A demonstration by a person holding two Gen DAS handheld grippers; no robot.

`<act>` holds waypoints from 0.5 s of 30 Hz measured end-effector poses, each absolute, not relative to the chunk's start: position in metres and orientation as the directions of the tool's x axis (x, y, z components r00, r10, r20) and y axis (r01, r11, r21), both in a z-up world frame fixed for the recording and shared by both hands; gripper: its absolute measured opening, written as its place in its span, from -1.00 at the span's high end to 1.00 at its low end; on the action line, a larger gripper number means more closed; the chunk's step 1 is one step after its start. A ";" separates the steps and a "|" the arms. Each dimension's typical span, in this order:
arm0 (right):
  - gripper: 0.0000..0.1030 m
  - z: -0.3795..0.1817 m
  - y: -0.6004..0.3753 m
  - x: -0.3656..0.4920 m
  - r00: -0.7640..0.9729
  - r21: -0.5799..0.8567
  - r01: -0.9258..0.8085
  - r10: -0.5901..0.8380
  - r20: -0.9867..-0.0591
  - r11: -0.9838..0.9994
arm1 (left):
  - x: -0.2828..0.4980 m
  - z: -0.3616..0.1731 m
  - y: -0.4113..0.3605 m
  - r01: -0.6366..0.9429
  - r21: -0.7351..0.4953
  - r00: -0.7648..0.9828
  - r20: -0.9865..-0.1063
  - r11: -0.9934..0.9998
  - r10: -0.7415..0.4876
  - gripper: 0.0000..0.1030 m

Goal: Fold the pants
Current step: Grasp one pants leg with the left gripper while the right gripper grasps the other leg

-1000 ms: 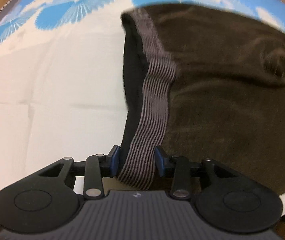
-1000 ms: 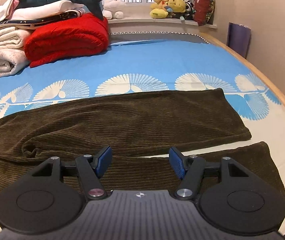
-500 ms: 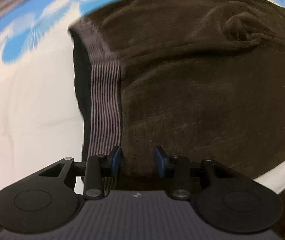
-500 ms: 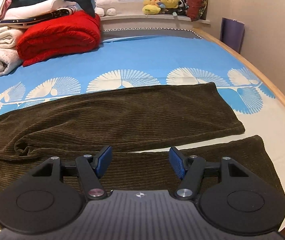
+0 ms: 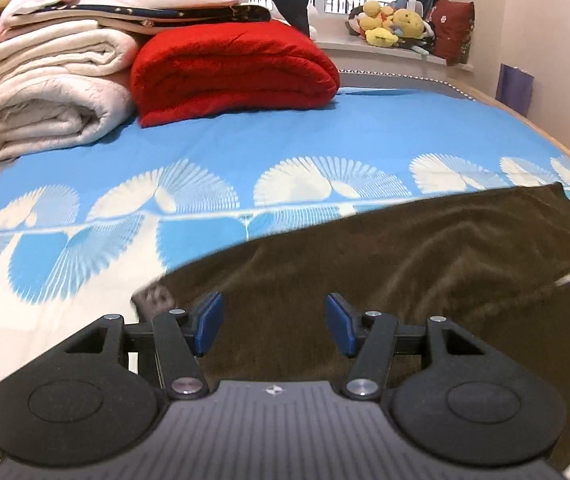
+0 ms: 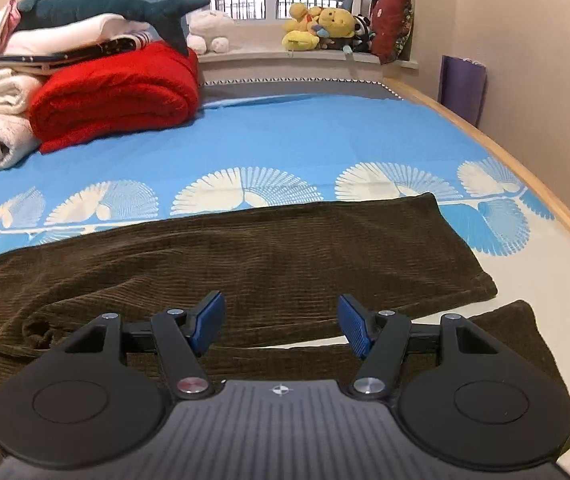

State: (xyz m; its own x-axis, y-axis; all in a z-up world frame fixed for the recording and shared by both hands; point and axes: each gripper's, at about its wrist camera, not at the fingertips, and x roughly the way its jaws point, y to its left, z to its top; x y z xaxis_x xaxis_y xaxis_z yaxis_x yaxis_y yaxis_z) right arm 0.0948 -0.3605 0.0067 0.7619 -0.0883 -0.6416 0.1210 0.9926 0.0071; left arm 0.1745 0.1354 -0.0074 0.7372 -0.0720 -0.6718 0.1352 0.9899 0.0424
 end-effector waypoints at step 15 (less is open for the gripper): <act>0.71 -0.007 -0.373 0.128 0.681 0.004 0.103 -0.067 -0.729 0.995 | 0.355 -0.103 0.135 0.052 0.095 0.632 -0.774 0.994 0.041 -0.68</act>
State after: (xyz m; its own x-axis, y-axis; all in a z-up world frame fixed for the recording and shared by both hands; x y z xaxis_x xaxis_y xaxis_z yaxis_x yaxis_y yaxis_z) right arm 0.1276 -0.3729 -0.0065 0.6811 -0.0674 -0.7290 0.1031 0.9947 0.0045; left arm 0.3548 0.1346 -0.1034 0.6323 0.0407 -0.7737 0.0521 0.9941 0.0948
